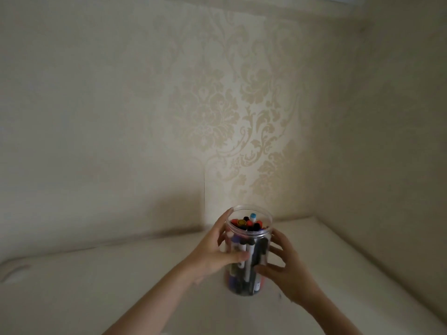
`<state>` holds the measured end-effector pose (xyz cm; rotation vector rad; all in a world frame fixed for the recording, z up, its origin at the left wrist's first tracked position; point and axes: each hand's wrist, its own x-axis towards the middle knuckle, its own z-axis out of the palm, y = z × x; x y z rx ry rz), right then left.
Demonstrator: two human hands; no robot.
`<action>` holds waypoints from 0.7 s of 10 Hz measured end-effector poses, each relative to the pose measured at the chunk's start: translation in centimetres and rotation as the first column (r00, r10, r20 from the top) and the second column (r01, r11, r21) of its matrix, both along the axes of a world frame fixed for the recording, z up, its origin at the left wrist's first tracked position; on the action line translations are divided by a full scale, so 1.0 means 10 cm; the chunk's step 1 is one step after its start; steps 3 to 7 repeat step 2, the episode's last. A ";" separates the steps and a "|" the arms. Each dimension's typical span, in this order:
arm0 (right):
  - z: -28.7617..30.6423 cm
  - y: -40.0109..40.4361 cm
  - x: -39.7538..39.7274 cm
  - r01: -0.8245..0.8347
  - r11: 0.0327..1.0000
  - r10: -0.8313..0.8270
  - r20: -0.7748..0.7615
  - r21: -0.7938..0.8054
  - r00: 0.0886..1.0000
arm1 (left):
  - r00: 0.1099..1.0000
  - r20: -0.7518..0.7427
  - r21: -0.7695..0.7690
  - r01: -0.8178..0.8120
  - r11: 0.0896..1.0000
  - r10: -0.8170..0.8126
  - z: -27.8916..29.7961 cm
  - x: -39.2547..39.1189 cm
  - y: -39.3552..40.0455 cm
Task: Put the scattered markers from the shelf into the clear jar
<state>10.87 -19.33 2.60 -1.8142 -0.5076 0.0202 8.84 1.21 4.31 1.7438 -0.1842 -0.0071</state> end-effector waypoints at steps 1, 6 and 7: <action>0.01 0.01 0.03 0.035 0.995 -0.030 0.057 -0.093 0.998 | 0.998 0.014 0.097 -0.070 0.993 0.069 0.00 -0.02 -0.06; 0.11 -0.05 0.05 0.109 0.928 -0.062 0.141 -0.357 0.988 | 0.993 0.073 0.285 -0.113 0.952 0.096 0.17 -0.07 -0.10; 0.11 -0.05 0.05 0.109 0.928 -0.062 0.141 -0.357 0.988 | 0.993 0.073 0.285 -0.113 0.952 0.096 0.17 -0.07 -0.10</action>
